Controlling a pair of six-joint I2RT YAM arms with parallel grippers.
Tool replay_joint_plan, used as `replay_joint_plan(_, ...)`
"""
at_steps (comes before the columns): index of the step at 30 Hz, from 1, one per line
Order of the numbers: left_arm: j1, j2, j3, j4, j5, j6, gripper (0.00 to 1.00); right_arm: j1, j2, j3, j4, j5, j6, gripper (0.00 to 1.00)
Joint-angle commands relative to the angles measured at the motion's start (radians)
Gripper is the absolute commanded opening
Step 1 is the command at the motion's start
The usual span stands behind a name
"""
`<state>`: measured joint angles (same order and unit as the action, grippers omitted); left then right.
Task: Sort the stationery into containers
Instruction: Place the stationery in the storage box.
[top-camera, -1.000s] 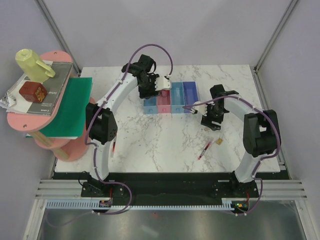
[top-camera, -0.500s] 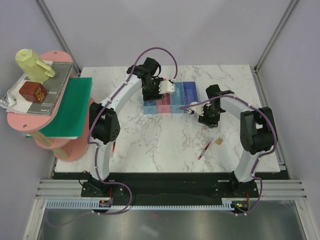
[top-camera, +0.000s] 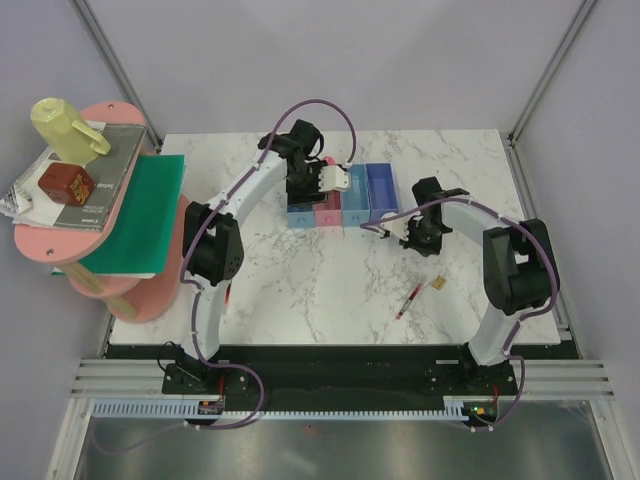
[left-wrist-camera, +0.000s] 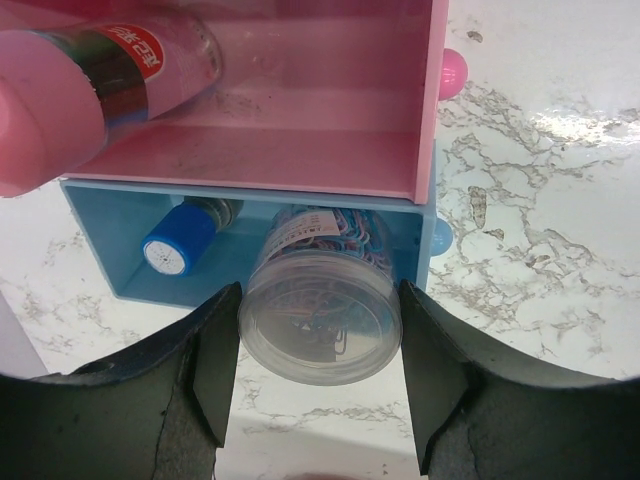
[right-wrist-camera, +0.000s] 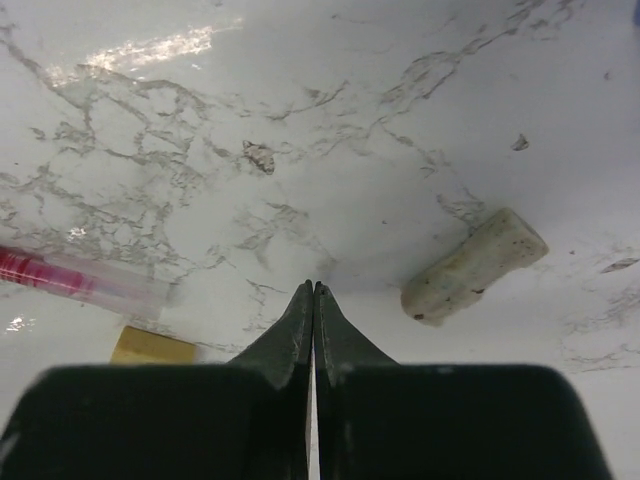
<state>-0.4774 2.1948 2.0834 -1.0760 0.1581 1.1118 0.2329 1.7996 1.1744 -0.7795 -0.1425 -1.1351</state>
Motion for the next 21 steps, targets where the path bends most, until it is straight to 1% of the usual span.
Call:
replay_joint_plan(1,0.002,0.013,0.018,0.002,-0.014,-0.010,0.06,0.002,-0.058,-0.012,-0.010,-0.005,-0.005,0.00)
replay_joint_plan(12,0.002,0.026,-0.019,0.031,-0.029,-0.017,0.14,0.003,-0.132,-0.002,-0.033,-0.011,0.005,0.00)
replay_joint_plan(15,0.002,0.037,-0.020,0.034,-0.037,-0.018,0.27,0.002,-0.149,0.016,-0.041,-0.012,0.011,0.00)
replay_joint_plan(16,0.002,0.042,-0.020,0.037,-0.040,-0.020,0.37,0.002,-0.152,0.021,-0.043,-0.012,0.011,0.00)
replay_joint_plan(18,0.002,0.046,-0.023,0.037,-0.045,-0.026,0.46,0.002,-0.166,0.033,-0.050,-0.011,0.015,0.00)
replay_joint_plan(19,0.002,0.049,-0.028,0.037,-0.045,-0.026,0.53,0.002,-0.174,0.036,-0.052,-0.011,0.015,0.00)
replay_joint_plan(20,0.002,0.049,-0.032,0.039,-0.043,-0.026,0.57,0.002,-0.175,0.044,-0.050,-0.009,0.018,0.00)
replay_joint_plan(21,0.002,0.048,-0.036,0.040,-0.043,-0.026,0.62,0.002,-0.178,0.045,-0.053,-0.009,0.020,0.00)
